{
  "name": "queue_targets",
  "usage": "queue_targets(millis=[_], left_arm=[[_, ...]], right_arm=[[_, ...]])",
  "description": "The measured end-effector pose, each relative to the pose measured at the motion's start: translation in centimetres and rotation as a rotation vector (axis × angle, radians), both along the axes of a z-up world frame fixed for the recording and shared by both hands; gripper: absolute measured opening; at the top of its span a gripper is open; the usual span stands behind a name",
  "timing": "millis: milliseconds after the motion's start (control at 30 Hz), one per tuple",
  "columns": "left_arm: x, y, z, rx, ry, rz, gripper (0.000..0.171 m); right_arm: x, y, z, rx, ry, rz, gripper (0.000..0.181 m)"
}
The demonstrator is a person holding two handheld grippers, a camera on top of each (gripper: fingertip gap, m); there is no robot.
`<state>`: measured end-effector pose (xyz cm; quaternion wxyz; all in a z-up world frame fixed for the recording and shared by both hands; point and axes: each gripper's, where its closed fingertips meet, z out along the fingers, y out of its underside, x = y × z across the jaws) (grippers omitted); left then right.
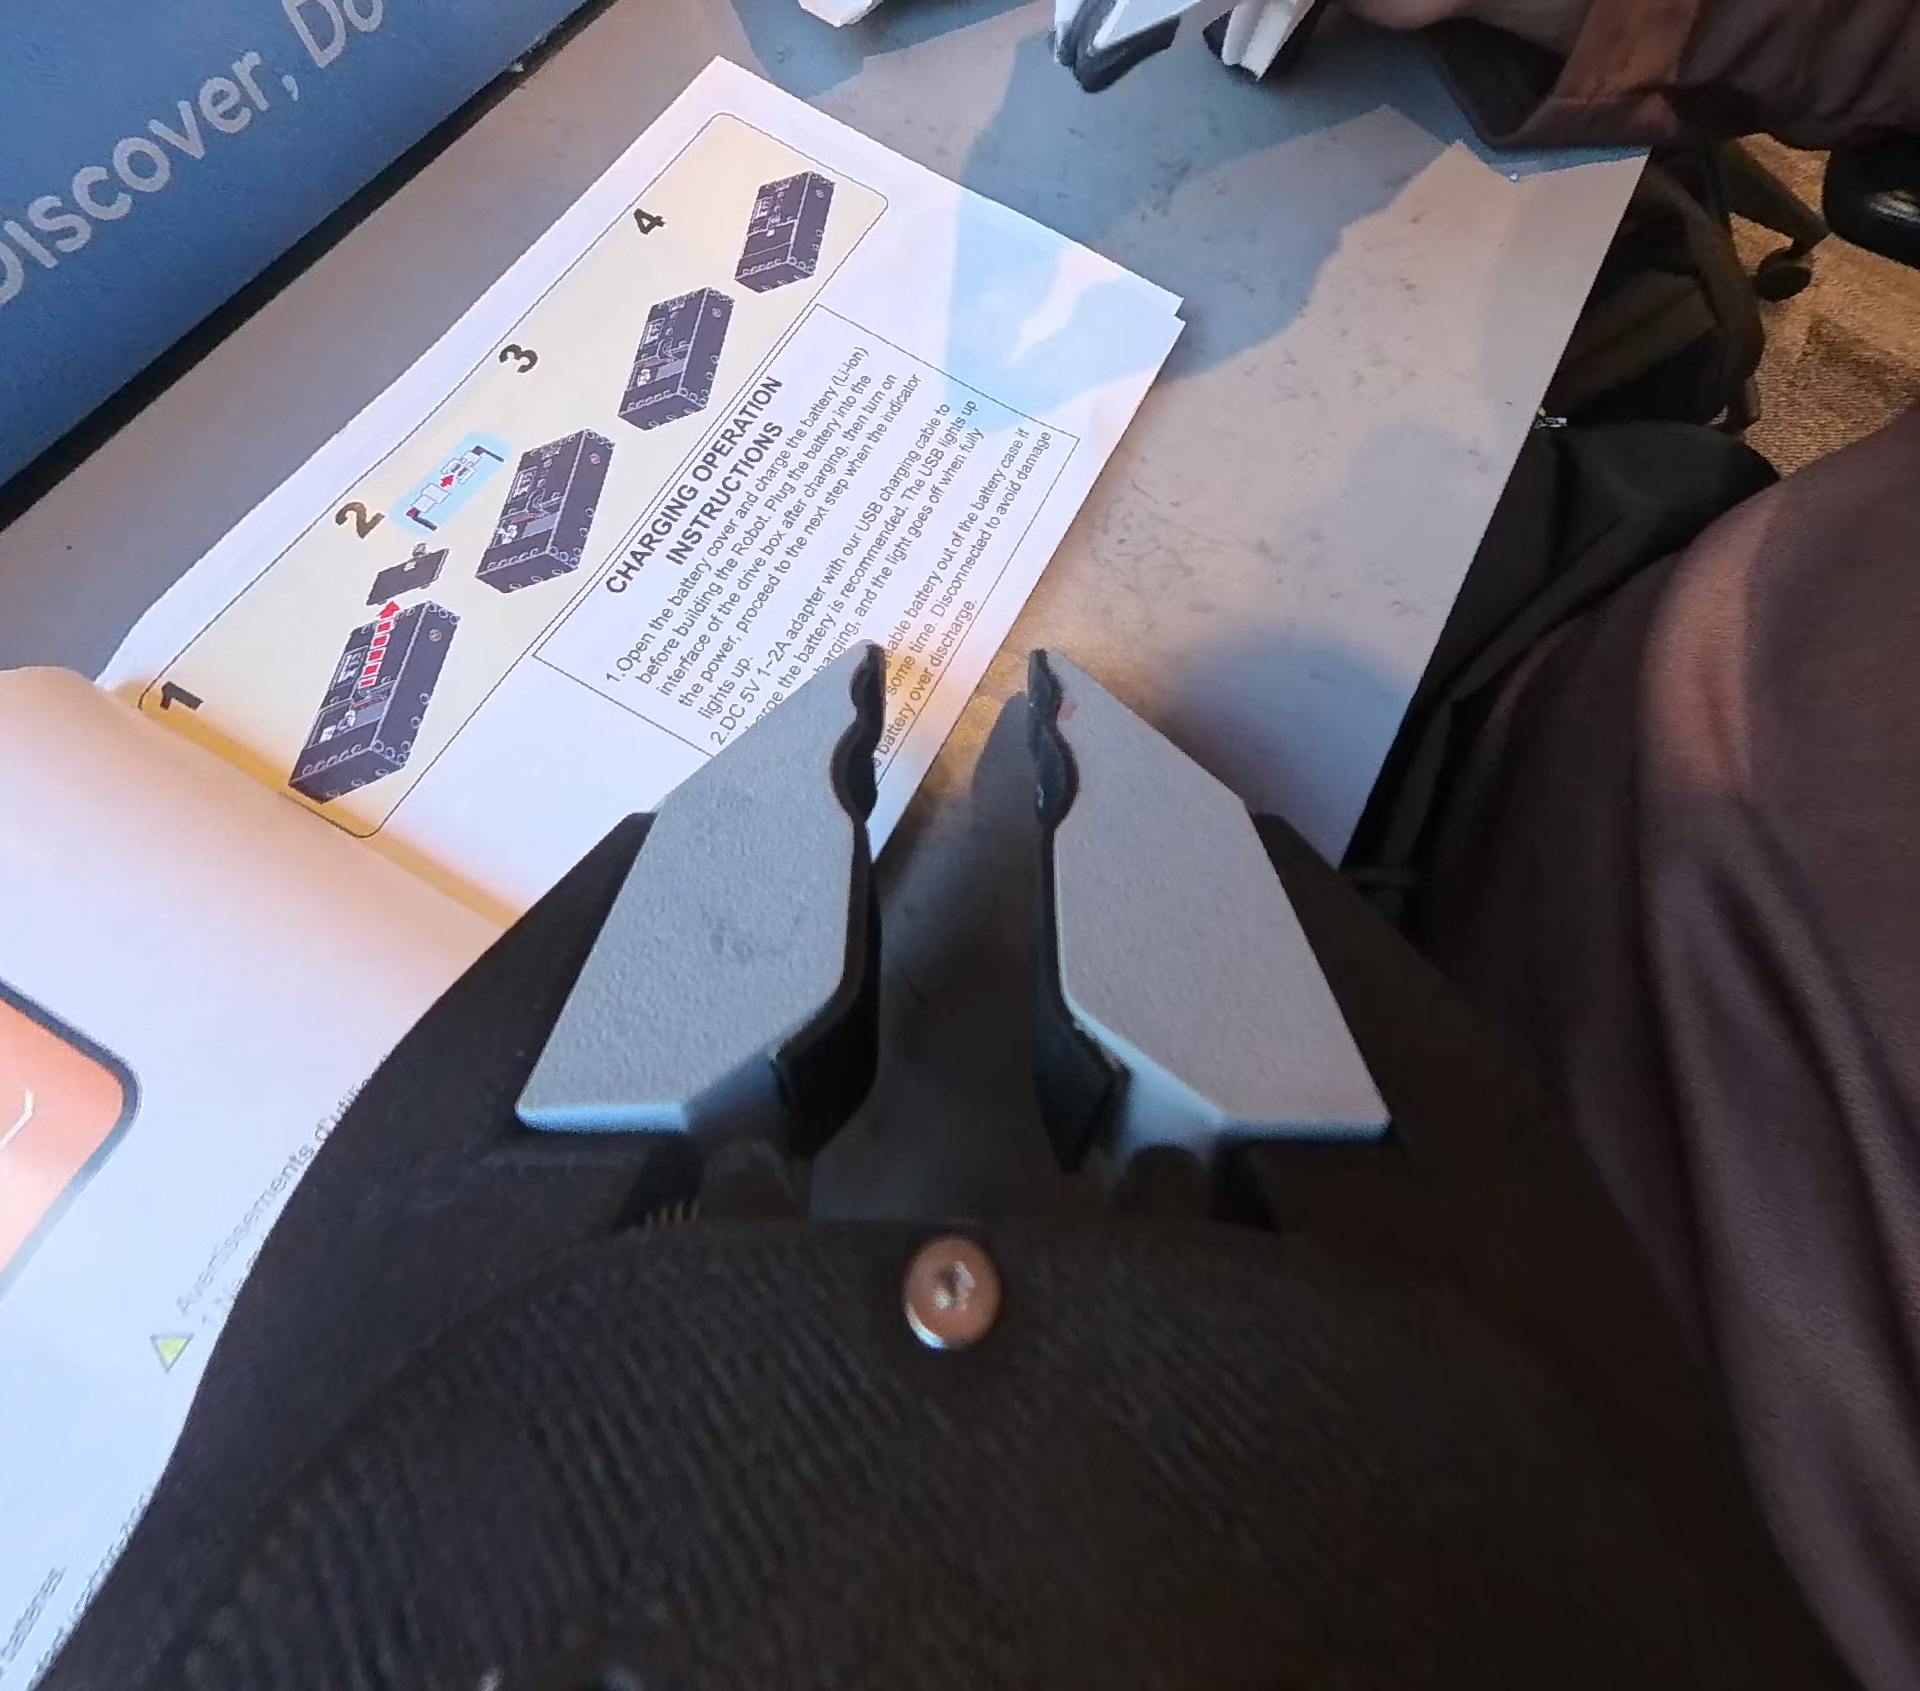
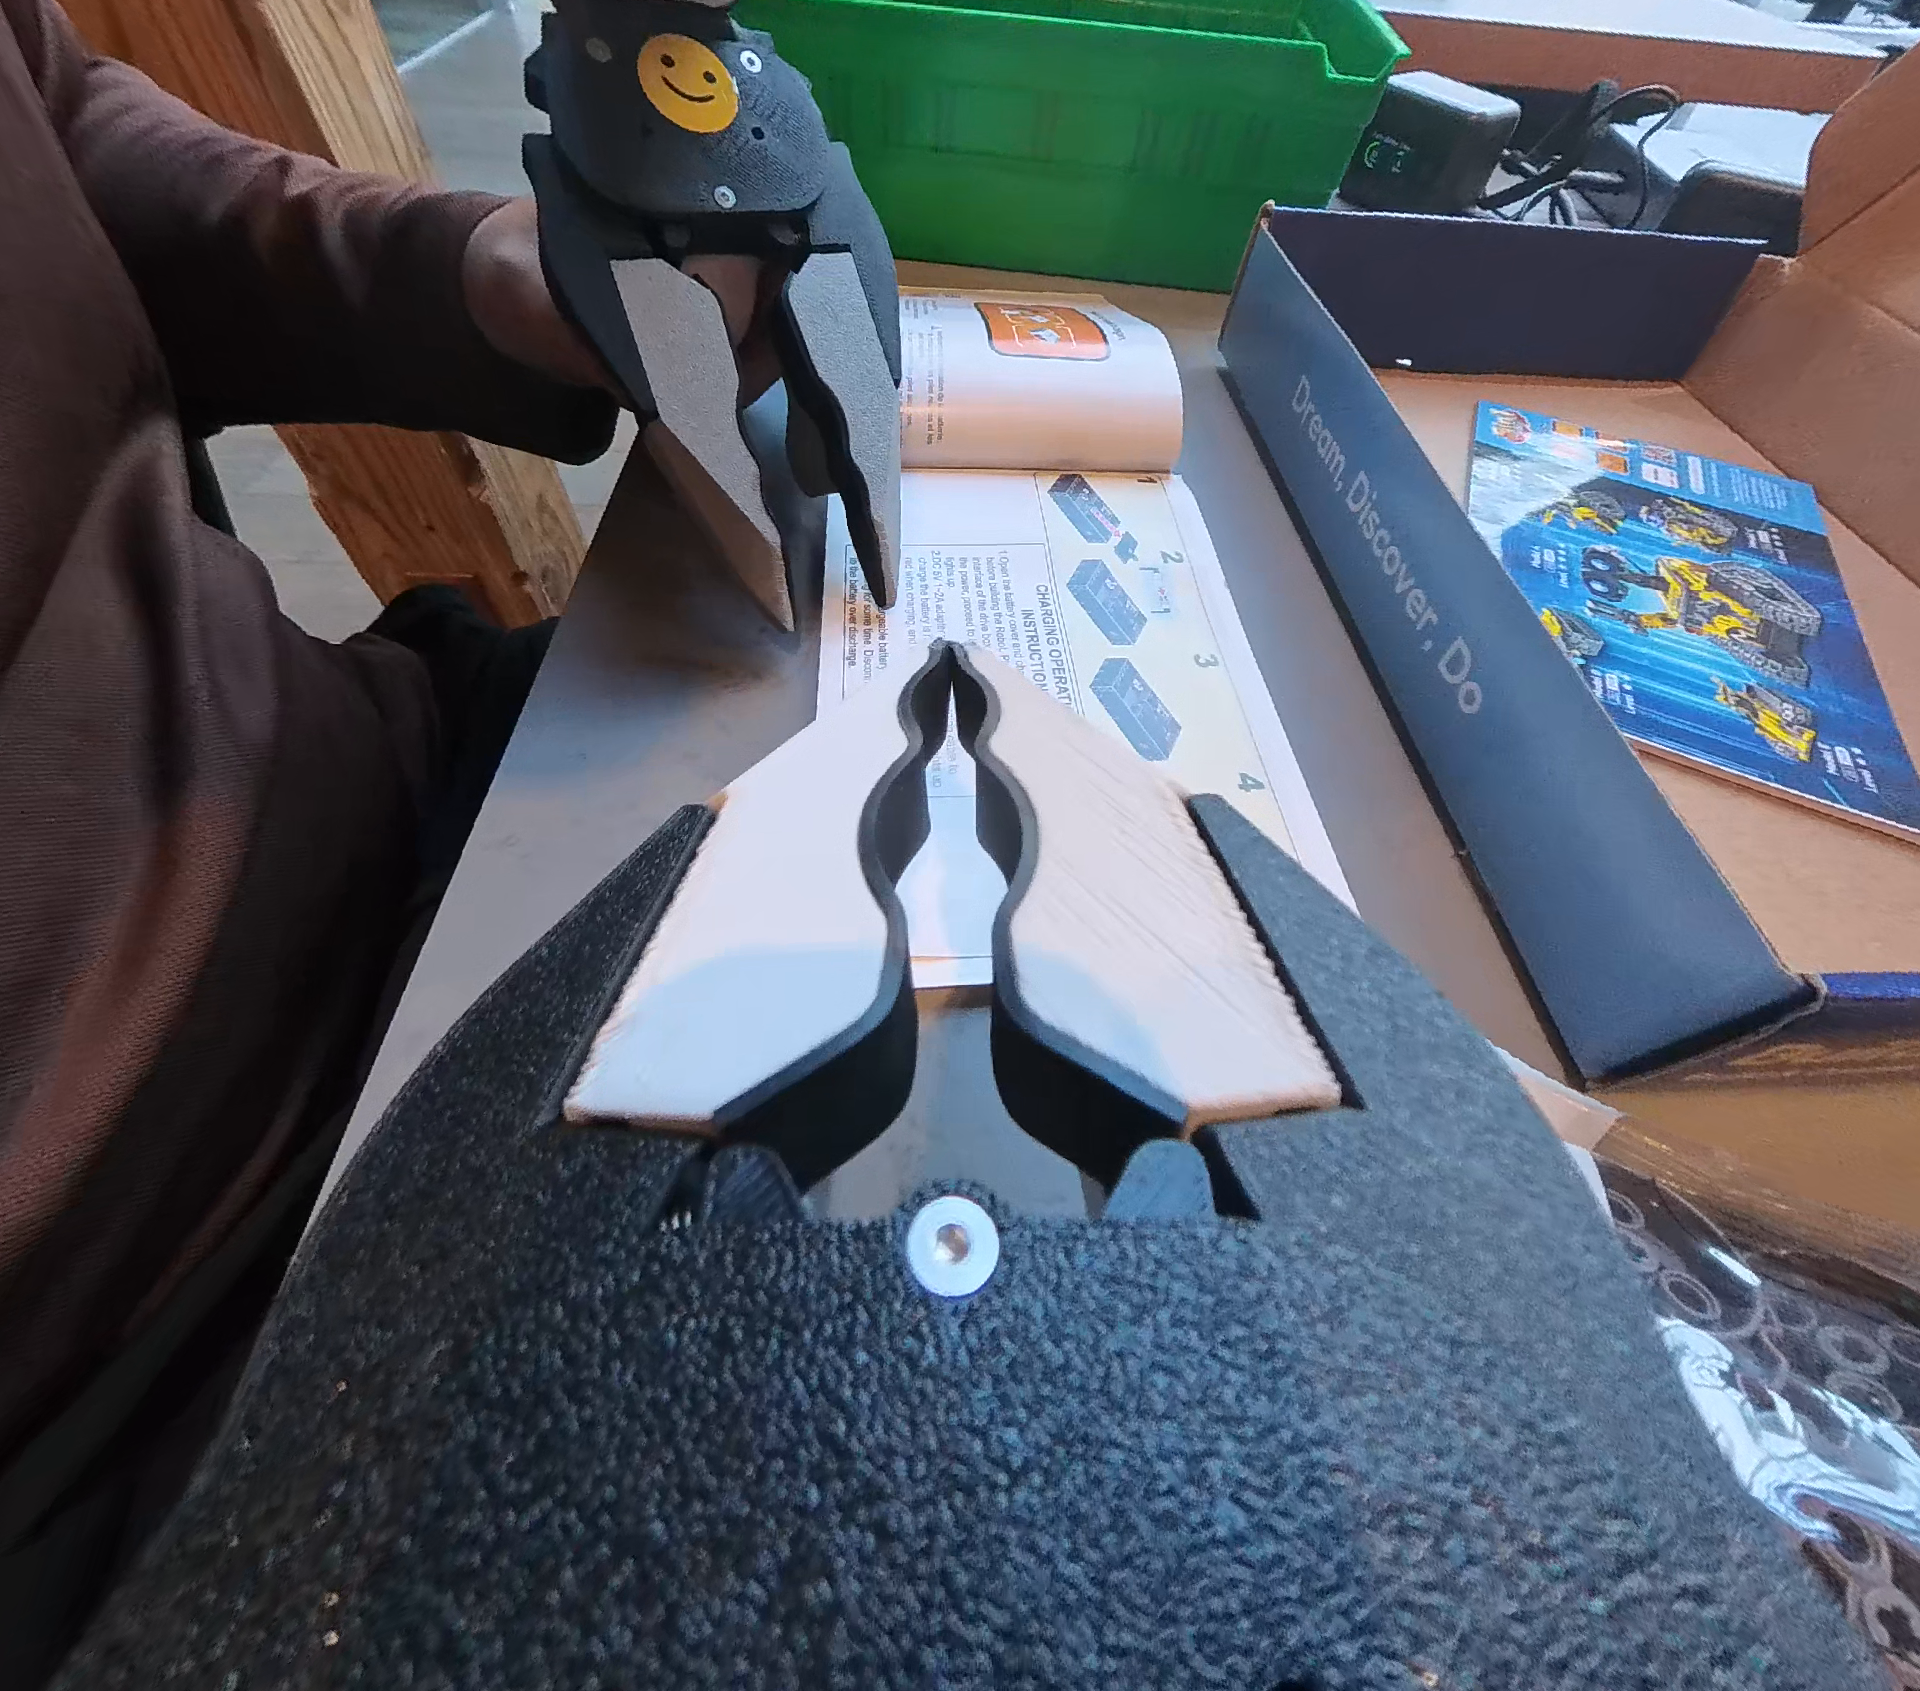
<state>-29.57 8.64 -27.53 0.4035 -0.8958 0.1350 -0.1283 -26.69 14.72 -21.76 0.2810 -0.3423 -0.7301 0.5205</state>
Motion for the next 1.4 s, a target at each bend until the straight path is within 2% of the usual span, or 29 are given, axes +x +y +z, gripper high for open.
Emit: queue_targets(millis=[233, 367, 433, 533, 567, 667, 767, 867, 1000, 1100, 1233, 1400], left_arm=[[-0.5, 0.4, 0.6, 0.046, 0.020, 0.030, 0.023], [-1.6, 0.2, 1.5, 0.118, 0.071, 0.121, 0.023], [-1.9, -0.8, 1.8, 0.127, 0.070, 0.163, 0.023], [-3.4, -3.1, 0.2, 0.035, 0.079, 0.251, 0.035], [-4.1, -3.6, -0.1, 0.025, 0.084, 0.286, 0.032], [-5.3, -5.0, 1.0, 0.042, 0.082, 0.350, 0.034], [-7.2, -6.0, 2.6, 0.071, 0.159, 0.406, 0.036], [-9.3, -6.8, 3.1, 0.051, 0.190, 0.484, 0.039], [-12.1, -8.1, 2.0, -0.048, 0.132, 0.638, 0.049], [-12.3, -9.3, 1.2, -0.079, -0.053, 0.736, 0.048], [-10.4, -9.6, 2.5, -0.010, -0.335, 0.722, 0.056], [-8.5, -9.9, 2.4, -0.033, -0.520, 0.710, 0.066]], right_arm=[[-0.2, 0.7, -0.1, 0.025, 0.007, -0.046, 0.000], [-0.3, 0.6, -0.8, 0.087, -0.013, -0.061, 0.000], [-0.4, 0.5, -1.2, 0.110, -0.026, -0.059, 0.000], [-0.6, 0.8, -1.2, 0.131, -0.004, -0.091, 0.000], [-0.7, 0.9, -1.2, 0.133, -0.003, -0.099, 0.000], [-1.0, 1.4, -1.1, 0.137, 0.004, -0.129, 0.000], [-1.1, 1.7, -0.8, 0.125, 0.016, -0.149, 0.000], [-1.2, 2.0, -0.7, 0.109, 0.016, -0.163, 0.000], [-1.2, 2.1, -0.6, 0.100, 0.014, -0.169, 0.000], [-1.2, 2.1, -0.7, 0.115, 0.020, -0.174, 0.000], [-1.3, 2.1, -0.9, 0.133, 0.012, -0.178, 0.000], [-1.3, 2.0, -1.1, 0.149, 0.010, -0.177, 0.000]])
